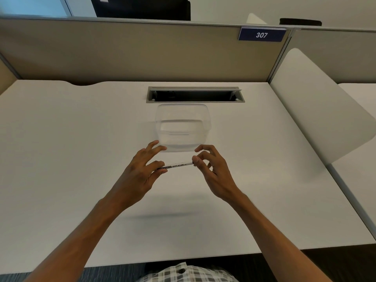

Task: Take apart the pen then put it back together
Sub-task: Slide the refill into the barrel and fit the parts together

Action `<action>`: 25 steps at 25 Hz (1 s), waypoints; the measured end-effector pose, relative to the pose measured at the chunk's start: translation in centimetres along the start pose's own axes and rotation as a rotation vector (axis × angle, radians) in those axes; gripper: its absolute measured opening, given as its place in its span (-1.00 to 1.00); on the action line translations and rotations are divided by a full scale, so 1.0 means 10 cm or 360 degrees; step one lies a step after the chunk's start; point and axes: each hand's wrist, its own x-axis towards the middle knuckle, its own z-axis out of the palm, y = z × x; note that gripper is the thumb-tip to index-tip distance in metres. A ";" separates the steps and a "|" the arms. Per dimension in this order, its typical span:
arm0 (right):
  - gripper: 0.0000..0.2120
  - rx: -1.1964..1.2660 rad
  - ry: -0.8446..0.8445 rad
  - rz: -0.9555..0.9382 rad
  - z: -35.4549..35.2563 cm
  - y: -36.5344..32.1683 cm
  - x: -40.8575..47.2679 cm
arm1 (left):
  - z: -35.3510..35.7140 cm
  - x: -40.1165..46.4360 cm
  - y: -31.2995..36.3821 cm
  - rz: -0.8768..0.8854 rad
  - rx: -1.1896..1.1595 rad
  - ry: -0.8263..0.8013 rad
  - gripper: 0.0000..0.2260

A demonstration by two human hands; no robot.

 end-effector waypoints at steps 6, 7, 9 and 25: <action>-0.83 -0.0034 -0.0040 -0.0124 -0.03 0.00 -0.01 | -0.01 -0.01 -0.02 -0.0016 -0.0038 -0.0007 -0.73; -0.85 -0.0062 -0.0052 -0.0145 -0.04 0.00 -0.02 | -0.01 -0.01 -0.02 -0.0028 -0.0067 -0.0016 -0.73; -0.87 -0.0109 -0.0071 -0.0164 -0.04 0.00 -0.02 | -0.03 -0.01 -0.02 -0.0057 -0.0127 -0.0048 -0.73; -0.71 0.0012 -0.0116 -0.0053 0.01 -0.06 -0.05 | -0.09 0.06 0.05 0.0191 0.0471 0.0072 -0.80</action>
